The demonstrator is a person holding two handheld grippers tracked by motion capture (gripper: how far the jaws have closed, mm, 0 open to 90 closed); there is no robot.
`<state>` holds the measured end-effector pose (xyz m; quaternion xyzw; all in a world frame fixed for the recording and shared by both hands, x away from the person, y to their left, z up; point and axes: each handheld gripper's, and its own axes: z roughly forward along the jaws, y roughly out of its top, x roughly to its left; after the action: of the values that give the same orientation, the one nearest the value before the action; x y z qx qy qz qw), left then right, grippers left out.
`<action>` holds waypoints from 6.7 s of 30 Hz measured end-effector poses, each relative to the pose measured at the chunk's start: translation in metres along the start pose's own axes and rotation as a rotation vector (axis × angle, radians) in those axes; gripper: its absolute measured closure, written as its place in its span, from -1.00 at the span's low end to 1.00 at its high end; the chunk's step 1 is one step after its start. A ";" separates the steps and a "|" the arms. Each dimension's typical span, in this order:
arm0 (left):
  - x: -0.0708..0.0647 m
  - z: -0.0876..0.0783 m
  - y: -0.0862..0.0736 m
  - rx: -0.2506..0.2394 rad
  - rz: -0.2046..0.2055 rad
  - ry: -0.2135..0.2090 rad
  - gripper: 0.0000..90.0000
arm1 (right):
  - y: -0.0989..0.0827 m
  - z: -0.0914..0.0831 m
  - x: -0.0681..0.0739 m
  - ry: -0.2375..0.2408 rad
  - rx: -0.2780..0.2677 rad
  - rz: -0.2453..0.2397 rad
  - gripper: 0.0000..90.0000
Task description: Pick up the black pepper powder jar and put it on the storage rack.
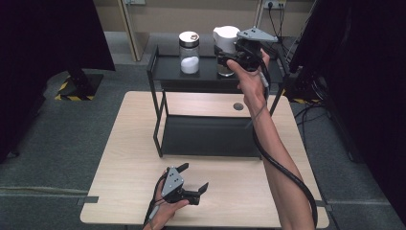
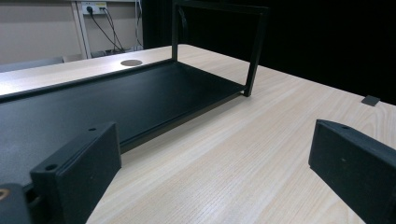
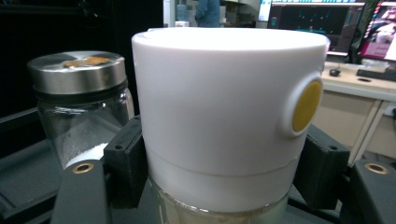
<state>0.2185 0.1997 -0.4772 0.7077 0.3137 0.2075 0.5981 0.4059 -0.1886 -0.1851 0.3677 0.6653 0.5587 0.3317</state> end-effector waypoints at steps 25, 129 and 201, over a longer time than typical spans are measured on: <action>-0.001 0.001 0.000 0.008 0.005 -0.001 -0.96 | -0.008 -0.017 -0.013 0.006 0.018 0.065 -0.96; -0.001 0.004 -0.003 0.033 -0.004 0.010 -0.97 | -0.173 -0.155 0.002 0.314 -0.094 -0.016 -1.00; -0.001 0.000 -0.003 0.021 -0.004 0.023 -0.97 | -0.315 -0.175 0.004 0.257 -0.014 0.090 -1.00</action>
<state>0.2172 0.1990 -0.4796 0.7107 0.3242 0.2113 0.5875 0.2175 -0.3056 -0.4688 0.3203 0.6814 0.6199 0.2210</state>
